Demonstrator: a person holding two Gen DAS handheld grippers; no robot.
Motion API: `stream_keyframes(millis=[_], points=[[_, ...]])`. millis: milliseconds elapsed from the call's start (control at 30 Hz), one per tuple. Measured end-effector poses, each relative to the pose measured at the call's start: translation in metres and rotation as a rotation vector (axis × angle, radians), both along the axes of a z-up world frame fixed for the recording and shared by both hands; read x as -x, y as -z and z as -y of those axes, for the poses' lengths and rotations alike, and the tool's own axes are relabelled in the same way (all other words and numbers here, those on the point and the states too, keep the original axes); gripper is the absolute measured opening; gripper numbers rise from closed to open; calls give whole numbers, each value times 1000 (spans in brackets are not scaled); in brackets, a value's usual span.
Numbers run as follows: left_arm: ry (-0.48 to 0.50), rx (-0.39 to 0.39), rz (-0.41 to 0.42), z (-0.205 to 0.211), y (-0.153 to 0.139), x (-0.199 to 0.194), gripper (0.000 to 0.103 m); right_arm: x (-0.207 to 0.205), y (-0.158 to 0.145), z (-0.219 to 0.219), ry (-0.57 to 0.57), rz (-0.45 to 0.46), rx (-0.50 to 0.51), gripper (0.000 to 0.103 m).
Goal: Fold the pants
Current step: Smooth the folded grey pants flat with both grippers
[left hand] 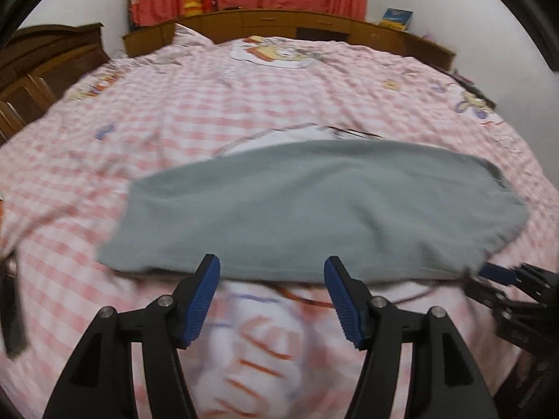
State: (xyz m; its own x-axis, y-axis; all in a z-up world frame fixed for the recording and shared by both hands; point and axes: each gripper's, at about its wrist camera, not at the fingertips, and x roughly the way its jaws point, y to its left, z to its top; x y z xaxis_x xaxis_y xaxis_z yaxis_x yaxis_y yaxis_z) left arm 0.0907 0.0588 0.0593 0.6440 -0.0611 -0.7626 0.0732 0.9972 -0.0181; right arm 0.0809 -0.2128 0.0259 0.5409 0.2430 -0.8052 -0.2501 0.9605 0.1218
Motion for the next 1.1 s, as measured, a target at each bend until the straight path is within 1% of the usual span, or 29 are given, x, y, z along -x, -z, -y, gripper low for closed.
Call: stream_keyframes(millis=[67, 200, 333, 433, 533, 667, 733, 833, 900, 1000, 1100], points=[[36, 27, -15, 15, 5, 2, 65, -4, -6, 2, 21, 19, -10, 44], [106, 52, -38, 40, 13, 3, 65, -14, -17, 2, 25, 62, -1, 44], [173, 39, -38, 61, 14, 1, 65, -24, -23, 3, 21, 90, -8, 44], [196, 31, -35, 70, 13, -3, 65, -32, -19, 2, 18, 78, -8, 44], [212, 17, -40, 77, 13, -11, 65, -33, -20, 5, 23, 77, -31, 44], [268, 45, -42, 83, 13, -9, 66, -34, -21, 6, 23, 78, -35, 44], [295, 20, -37, 87, 16, -6, 67, -35, -22, 6, 25, 81, -41, 44], [286, -51, -26, 93, 22, -7, 67, -35, -26, 7, 29, 84, -56, 44], [256, -67, -12, 91, 23, -10, 67, -35, -28, 6, 26, 87, -58, 44], [220, -48, 25, 80, 18, -16, 67, -34, -29, 6, 24, 89, -56, 44], [231, -14, 42, 73, 10, -17, 67, -33, -29, 6, 25, 86, -61, 44]])
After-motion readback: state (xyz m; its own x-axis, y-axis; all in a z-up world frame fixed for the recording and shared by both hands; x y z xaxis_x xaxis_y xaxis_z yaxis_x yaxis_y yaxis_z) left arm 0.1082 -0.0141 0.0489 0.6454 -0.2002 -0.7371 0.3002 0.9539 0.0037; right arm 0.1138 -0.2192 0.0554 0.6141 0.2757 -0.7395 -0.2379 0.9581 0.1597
